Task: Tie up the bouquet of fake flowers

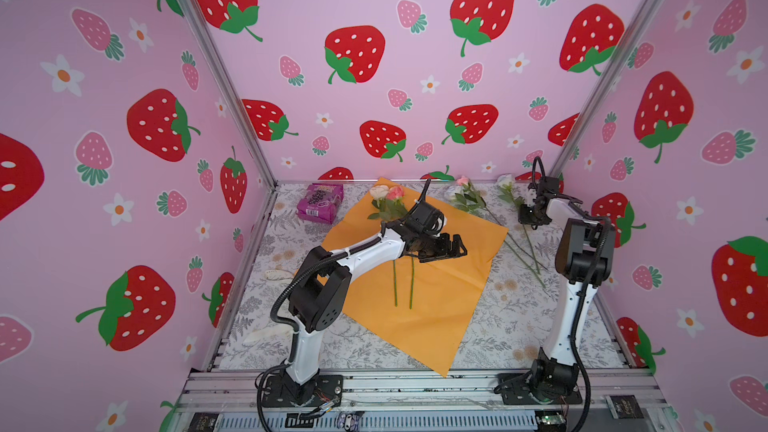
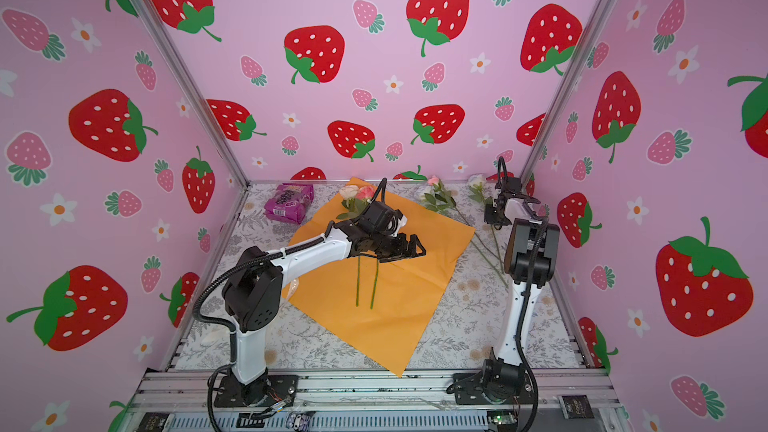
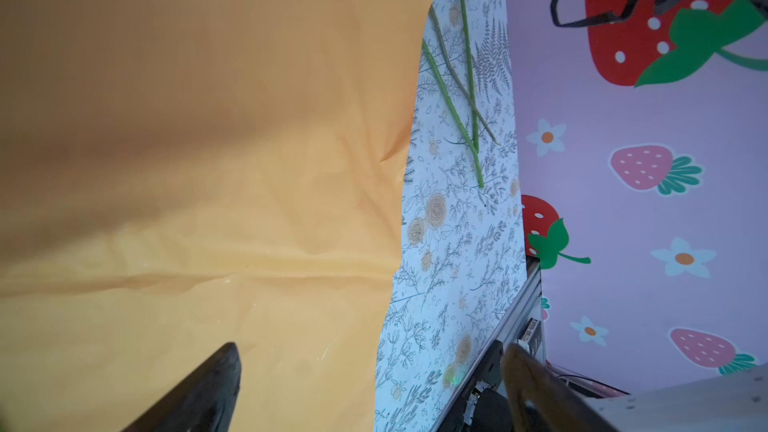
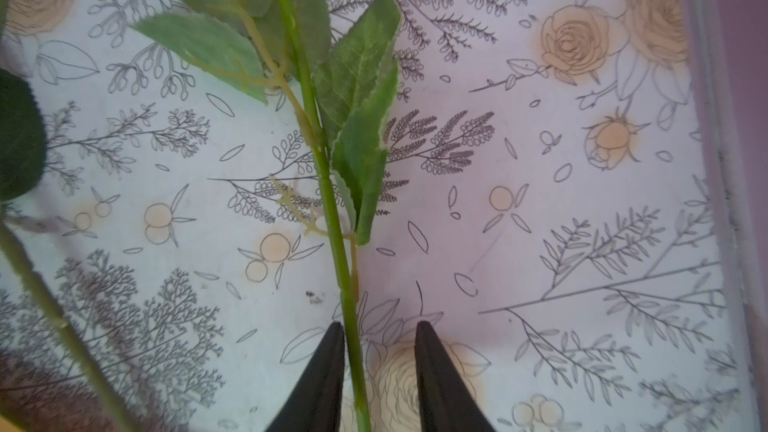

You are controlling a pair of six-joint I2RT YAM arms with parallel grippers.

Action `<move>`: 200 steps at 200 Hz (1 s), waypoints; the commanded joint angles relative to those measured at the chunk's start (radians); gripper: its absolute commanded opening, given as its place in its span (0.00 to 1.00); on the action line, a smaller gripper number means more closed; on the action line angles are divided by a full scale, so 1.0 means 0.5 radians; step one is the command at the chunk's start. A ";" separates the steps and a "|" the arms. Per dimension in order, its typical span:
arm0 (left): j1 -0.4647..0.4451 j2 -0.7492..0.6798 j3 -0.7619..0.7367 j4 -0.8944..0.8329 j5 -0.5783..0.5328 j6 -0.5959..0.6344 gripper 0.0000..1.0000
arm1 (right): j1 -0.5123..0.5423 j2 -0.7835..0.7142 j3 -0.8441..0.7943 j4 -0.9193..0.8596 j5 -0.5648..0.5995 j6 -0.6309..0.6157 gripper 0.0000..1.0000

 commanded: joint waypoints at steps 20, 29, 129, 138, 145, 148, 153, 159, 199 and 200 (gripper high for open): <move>-0.027 0.054 0.159 -0.050 0.050 0.004 0.99 | 0.016 0.086 0.075 -0.145 -0.012 -0.089 0.24; -0.026 0.042 0.157 -0.063 0.035 0.018 0.99 | 0.019 0.092 0.081 -0.148 0.011 -0.099 0.18; 0.186 -0.675 -0.452 -0.250 -0.757 0.016 0.99 | 0.299 -0.547 0.084 -0.287 0.280 0.046 0.00; 0.261 -0.805 -0.589 -0.254 -0.806 -0.012 0.99 | 0.413 -0.619 0.022 -0.265 0.242 0.199 0.00; 0.329 -0.910 -0.699 -0.248 -0.833 -0.036 0.99 | 0.501 -0.663 -0.018 -0.226 0.185 0.362 0.00; 0.360 -0.958 -0.746 -0.241 -0.842 -0.047 0.99 | 0.542 -0.685 -0.060 -0.177 0.129 0.428 0.00; 0.413 -1.038 -0.830 -0.231 -0.847 -0.064 0.99 | 0.612 -0.727 -0.150 -0.054 0.009 0.521 0.00; 0.483 -1.125 -0.927 -0.218 -0.847 -0.079 0.99 | 0.693 -0.778 -0.269 0.123 -0.107 0.641 0.00; 0.896 -1.625 -1.345 -0.271 -0.682 -0.102 0.99 | 1.088 -0.733 -0.497 0.655 -0.144 1.225 0.00; 0.905 -1.633 -1.350 -0.275 -0.678 -0.101 0.99 | 1.092 -0.725 -0.482 0.634 -0.122 1.227 0.00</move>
